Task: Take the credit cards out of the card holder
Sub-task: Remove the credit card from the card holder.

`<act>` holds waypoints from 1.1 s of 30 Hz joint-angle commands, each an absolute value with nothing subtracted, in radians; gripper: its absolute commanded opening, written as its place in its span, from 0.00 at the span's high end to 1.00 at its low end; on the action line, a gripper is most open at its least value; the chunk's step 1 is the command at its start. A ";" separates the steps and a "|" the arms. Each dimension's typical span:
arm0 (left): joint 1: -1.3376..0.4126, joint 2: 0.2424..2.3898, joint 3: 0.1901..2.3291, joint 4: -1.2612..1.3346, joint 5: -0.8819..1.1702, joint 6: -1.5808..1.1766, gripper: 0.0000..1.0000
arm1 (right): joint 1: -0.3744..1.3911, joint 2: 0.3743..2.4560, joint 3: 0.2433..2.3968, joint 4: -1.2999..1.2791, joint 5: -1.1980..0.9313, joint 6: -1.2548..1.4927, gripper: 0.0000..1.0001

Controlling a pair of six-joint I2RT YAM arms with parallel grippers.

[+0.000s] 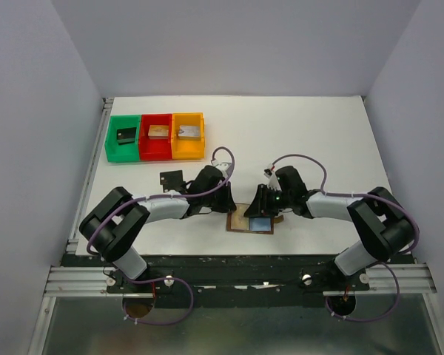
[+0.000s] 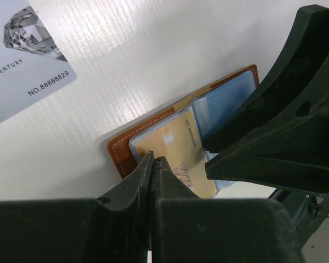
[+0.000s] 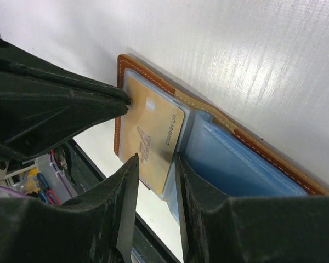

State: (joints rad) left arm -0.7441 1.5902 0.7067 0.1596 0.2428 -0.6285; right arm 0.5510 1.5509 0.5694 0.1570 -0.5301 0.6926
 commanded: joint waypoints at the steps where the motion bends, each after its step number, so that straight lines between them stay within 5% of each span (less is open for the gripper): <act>1: -0.753 1.615 0.701 0.140 0.238 -0.615 0.90 | 0.558 1.582 0.563 0.184 -0.534 0.696 0.59; 29: -0.765 1.614 0.646 0.138 0.187 -0.634 0.95 | 0.558 1.654 0.555 0.302 -0.609 0.759 0.60; 33: -0.765 1.609 0.644 0.138 0.186 -0.634 0.95 | 0.558 1.652 0.548 0.328 -0.618 0.765 0.67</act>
State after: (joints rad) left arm -0.7551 1.6062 0.6777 0.1944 0.2165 -0.6373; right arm 0.5507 1.6295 0.5671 0.2714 -0.5953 0.7540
